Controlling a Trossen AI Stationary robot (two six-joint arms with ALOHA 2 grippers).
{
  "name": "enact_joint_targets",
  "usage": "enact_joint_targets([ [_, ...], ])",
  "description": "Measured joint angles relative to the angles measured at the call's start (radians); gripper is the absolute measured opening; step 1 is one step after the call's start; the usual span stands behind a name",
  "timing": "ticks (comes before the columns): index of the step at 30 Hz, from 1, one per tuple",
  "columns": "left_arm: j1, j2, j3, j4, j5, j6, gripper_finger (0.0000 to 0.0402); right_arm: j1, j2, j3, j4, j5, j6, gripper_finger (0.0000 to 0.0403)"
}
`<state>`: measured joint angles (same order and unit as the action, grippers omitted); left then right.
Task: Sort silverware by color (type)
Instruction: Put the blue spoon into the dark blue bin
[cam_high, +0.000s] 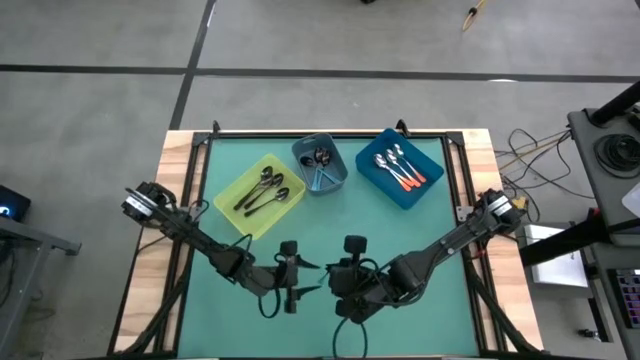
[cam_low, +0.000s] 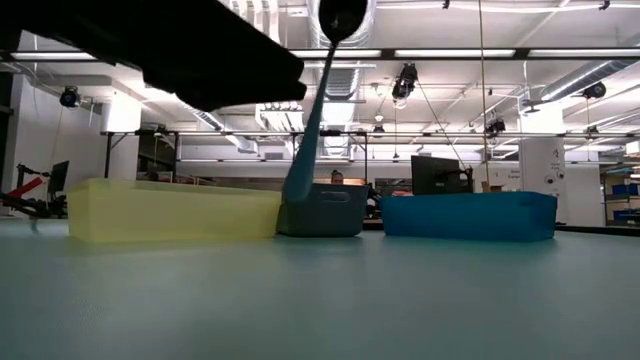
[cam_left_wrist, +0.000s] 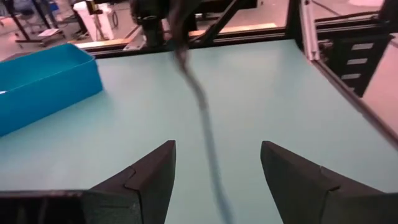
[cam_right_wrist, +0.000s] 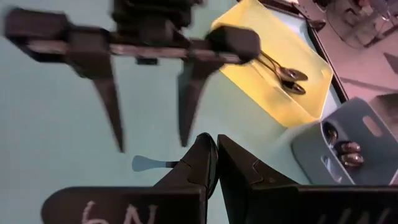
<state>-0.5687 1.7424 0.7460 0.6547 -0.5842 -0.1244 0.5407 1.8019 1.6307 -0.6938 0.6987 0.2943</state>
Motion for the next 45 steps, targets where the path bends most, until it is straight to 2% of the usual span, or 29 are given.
enact_joint_targets([
  [9,0.02,0.007,-0.05,0.098,0.001,-0.021,0.0217,0.0,0.045,0.11,-0.015,0.006,-0.103,0.0012],
  [17,0.02,0.007,-0.039,0.103,0.027,0.001,0.0212,0.0,0.066,0.151,-0.014,0.008,-0.18,0.0012],
  [22,0.02,0.007,-0.039,0.099,0.027,0.01,0.0166,0.0,0.066,0.15,-0.018,0.009,-0.183,0.0012],
  [31,0.02,0.007,-0.04,0.1,0.02,0.01,0.0011,0.0,0.065,0.149,-0.022,0.012,-0.183,0.0013],
  [36,0.018,0.007,-0.04,0.099,-0.047,0.016,0.0003,0.0,0.064,0.149,-0.024,0.019,-0.178,0.0013],
  [45,0.016,0.007,-0.04,0.103,-0.054,0.019,0.0001,0.0,0.063,0.149,-0.027,0.015,-0.164,0.0013],
])
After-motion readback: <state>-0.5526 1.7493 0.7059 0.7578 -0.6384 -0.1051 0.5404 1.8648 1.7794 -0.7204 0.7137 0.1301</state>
